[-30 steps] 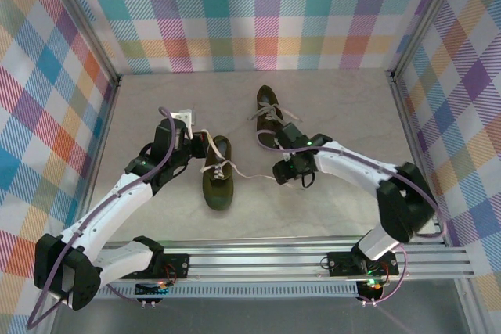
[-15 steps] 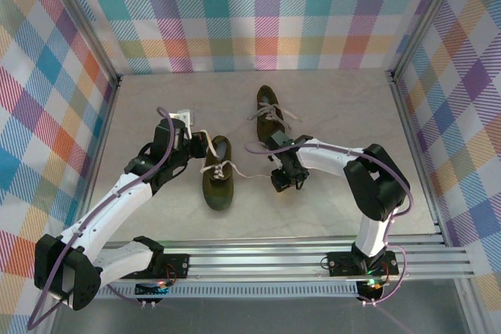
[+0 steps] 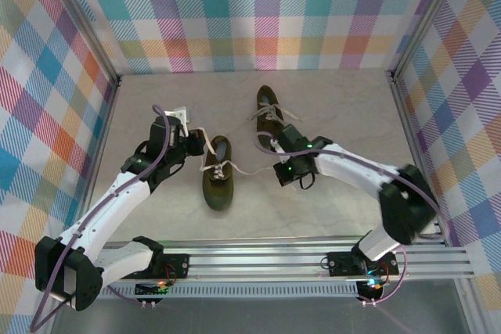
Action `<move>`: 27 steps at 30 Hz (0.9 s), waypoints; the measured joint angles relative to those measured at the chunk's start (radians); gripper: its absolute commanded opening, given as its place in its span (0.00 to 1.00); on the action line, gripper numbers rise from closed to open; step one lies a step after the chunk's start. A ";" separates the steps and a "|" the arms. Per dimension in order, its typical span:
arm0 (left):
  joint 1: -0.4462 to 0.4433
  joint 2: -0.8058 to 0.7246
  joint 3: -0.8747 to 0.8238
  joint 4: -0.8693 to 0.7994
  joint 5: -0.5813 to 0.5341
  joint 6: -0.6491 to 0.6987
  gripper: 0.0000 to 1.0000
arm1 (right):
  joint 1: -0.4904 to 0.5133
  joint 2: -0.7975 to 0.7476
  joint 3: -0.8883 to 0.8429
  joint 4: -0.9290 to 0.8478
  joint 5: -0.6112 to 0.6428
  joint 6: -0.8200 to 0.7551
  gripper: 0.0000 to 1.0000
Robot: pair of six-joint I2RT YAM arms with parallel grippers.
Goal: Tie the shoes
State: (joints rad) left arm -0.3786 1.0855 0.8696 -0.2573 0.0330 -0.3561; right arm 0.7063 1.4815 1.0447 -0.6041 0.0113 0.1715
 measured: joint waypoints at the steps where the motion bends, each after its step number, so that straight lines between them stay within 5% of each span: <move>1: 0.003 0.000 0.010 -0.006 0.007 -0.001 0.00 | 0.000 -0.057 0.000 0.023 -0.031 0.001 0.00; 6: 0.011 0.019 0.063 -0.026 0.038 -0.018 0.00 | 0.002 -0.212 0.003 0.134 -0.163 0.027 0.00; 11: 0.016 0.021 0.065 -0.037 0.056 -0.026 0.00 | 0.005 -0.208 0.042 0.211 -0.249 0.071 0.00; 27: 0.037 -0.145 -0.071 0.033 0.181 0.011 0.00 | 0.015 0.262 0.546 0.169 -0.312 0.157 0.00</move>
State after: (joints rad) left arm -0.3412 0.9409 0.7982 -0.2245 0.2142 -0.3447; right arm 0.7212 1.7432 1.5902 -0.4355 -0.3008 0.3283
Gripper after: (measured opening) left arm 0.054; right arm 0.045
